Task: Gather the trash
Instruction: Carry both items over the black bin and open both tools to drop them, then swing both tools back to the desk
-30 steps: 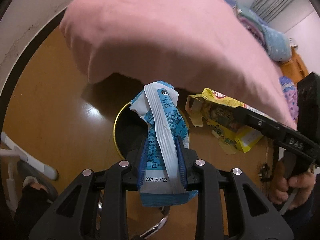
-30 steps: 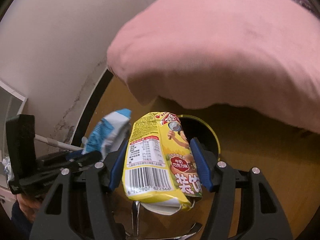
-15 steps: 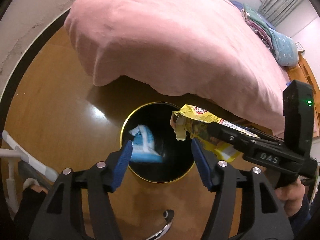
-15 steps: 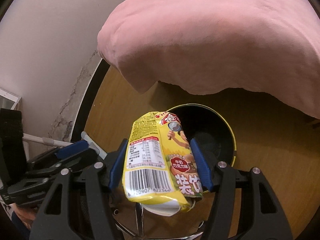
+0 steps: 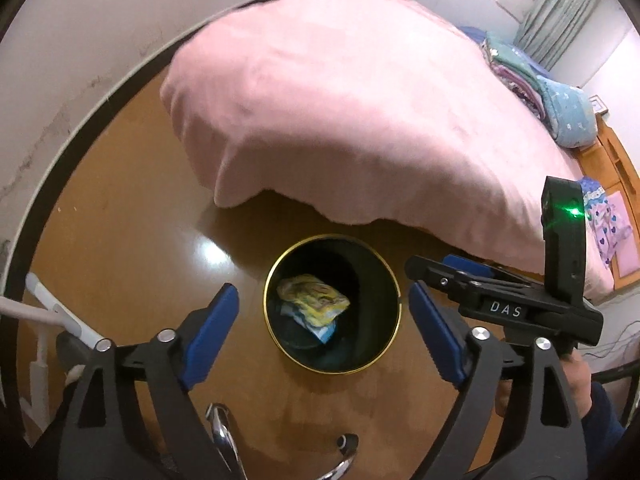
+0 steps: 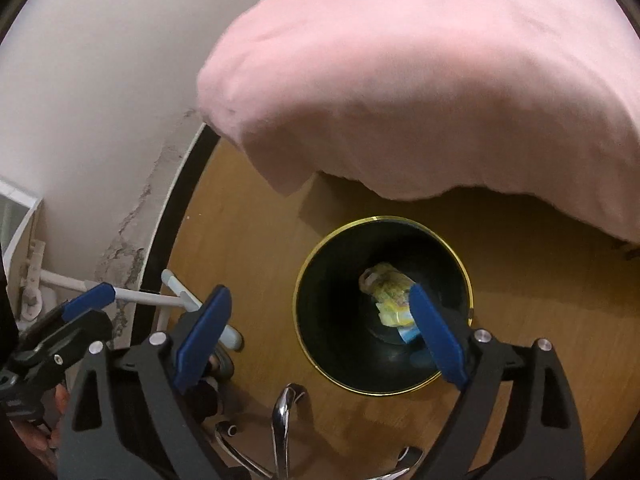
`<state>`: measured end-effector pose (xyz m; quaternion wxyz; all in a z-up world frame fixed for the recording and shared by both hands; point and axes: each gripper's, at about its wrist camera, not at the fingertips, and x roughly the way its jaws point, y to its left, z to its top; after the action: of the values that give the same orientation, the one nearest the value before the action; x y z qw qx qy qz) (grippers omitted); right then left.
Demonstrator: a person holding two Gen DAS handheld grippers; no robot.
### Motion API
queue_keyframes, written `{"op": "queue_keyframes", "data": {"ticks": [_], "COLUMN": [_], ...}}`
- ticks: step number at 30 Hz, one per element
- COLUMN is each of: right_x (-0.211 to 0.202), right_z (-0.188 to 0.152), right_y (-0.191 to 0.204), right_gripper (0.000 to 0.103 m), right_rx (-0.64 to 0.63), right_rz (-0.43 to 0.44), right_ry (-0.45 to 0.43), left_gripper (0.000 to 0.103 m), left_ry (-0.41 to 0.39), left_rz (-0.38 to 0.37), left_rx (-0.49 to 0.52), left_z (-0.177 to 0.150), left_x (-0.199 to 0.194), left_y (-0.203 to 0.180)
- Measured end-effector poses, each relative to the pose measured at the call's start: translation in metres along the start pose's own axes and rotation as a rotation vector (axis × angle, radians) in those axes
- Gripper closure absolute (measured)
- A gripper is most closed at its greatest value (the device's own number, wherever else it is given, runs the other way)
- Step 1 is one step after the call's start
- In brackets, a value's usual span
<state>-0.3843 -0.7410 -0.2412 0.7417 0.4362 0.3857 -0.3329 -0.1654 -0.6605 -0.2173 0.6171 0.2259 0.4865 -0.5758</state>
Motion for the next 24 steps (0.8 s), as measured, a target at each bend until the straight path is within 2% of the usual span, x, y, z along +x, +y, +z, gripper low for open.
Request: {"op": "queue_keyframes", "data": {"ticks": [4, 7, 12, 15, 18, 24], "right_x": [-0.036, -0.069, -0.117, -0.138, -0.145, -0.136], "right_z": [0.007, 0.013, 0.012, 0.005, -0.009, -0.057], "right_y": [0.041, 0.086, 0.176, 0.244, 0.314, 0.457], "right_gripper": [0.013, 0.012, 0.01, 0.009, 0.009, 0.009], "right_rx": [-0.1, -0.204, -0.383, -0.494, -0.599, -0.788], "right_rz": [0.019, 0.041, 0.109, 0.188, 0.268, 0.433], "right_ry": [-0.054, -0.102, -0.167, -0.172, -0.154, -0.049], "left_gripper": [0.012, 0.011, 0.01, 0.01, 0.01, 0.01], "left_ry": [-0.072, -0.132, -0.218, -0.261, -0.296, -0.384], "left_rz": [0.026, 0.07, 0.179, 0.252, 0.312, 0.55], "left_rx": [0.03, 0.047, 0.047, -0.003, -0.086, -0.317], "left_z": [-0.003, -0.008, -0.028, -0.051, -0.085, -0.179], "left_x": [-0.05, -0.097, -0.187, -0.246, -0.307, -0.434], "left_y": [-0.008, -0.008, 0.008, 0.035, 0.078, 0.191]}}
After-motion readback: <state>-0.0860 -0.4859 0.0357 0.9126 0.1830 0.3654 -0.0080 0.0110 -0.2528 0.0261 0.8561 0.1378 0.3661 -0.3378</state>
